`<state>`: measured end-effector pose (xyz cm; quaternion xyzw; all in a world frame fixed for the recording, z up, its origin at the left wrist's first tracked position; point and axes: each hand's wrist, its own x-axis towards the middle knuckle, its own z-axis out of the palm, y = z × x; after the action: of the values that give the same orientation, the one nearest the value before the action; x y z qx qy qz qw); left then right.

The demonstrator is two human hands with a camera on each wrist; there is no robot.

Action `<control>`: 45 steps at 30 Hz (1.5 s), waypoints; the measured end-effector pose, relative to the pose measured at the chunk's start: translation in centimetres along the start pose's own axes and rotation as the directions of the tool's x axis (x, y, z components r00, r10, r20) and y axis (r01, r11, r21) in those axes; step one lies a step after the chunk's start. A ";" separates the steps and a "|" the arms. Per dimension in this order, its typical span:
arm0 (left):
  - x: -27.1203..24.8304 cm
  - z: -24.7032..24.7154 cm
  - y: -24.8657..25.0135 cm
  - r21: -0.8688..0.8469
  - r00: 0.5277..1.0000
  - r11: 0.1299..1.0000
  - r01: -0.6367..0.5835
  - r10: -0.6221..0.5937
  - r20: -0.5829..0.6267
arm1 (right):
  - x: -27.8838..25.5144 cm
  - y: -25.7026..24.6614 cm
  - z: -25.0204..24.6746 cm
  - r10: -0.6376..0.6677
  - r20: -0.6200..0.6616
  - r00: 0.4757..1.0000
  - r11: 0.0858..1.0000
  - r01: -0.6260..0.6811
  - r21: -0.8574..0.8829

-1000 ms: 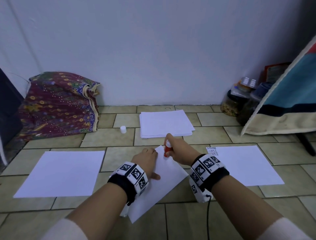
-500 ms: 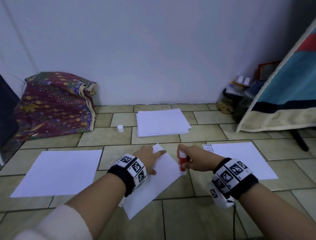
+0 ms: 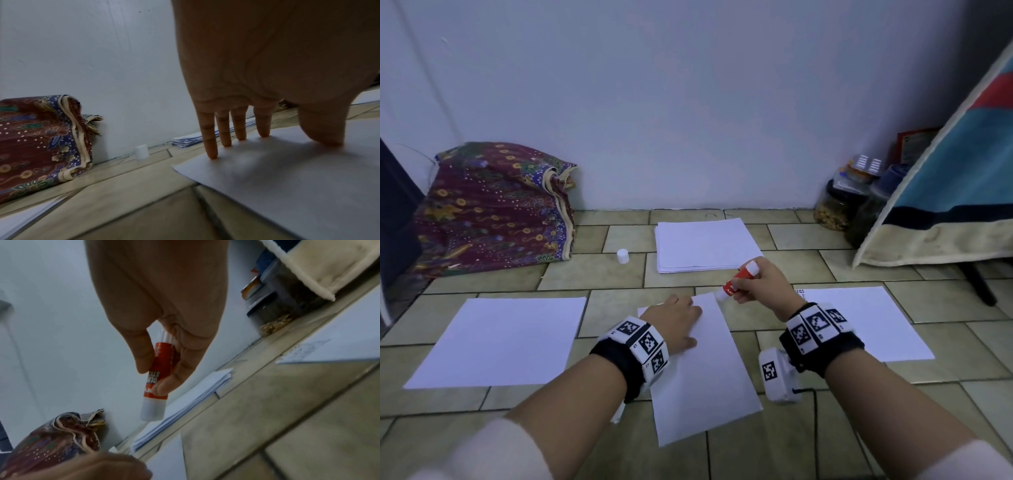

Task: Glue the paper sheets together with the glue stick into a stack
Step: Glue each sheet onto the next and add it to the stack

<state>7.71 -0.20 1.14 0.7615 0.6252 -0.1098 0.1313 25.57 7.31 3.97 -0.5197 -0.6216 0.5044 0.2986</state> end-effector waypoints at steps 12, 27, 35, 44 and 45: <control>-0.2 0.6 -1.0 -0.035 0.995 0.994 0.103 -0.103 0.008 | 3.3 -0.2 5.7 -0.200 0.205 0.958 0.838 0.276 -0.471; -0.1 0.3 -0.9 -0.021 0.993 0.993 0.114 -0.114 0.009 | 1.6 0.4 2.4 -0.150 0.469 0.870 0.674 0.438 -0.596; -0.1 0.0 -1.4 -0.010 0.997 0.997 0.075 -0.074 0.023 | -2.1 2.0 -1.8 -0.169 0.577 0.799 0.692 0.513 -0.508; 0.5 -0.4 -3.7 -0.022 0.996 1.000 0.012 -0.010 0.086 | -4.3 3.8 -5.5 -0.148 0.624 0.768 0.727 0.512 -0.458; 0.5 -0.3 -3.7 -0.023 0.996 1.000 0.006 -0.004 0.084 | -4.3 3.6 -5.9 -0.122 0.638 0.760 0.719 0.511 -0.471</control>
<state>4.12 1.03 1.08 0.7532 0.6221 -0.1348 0.1658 33.29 4.97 3.14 -0.2938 -0.8938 0.3388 -0.0015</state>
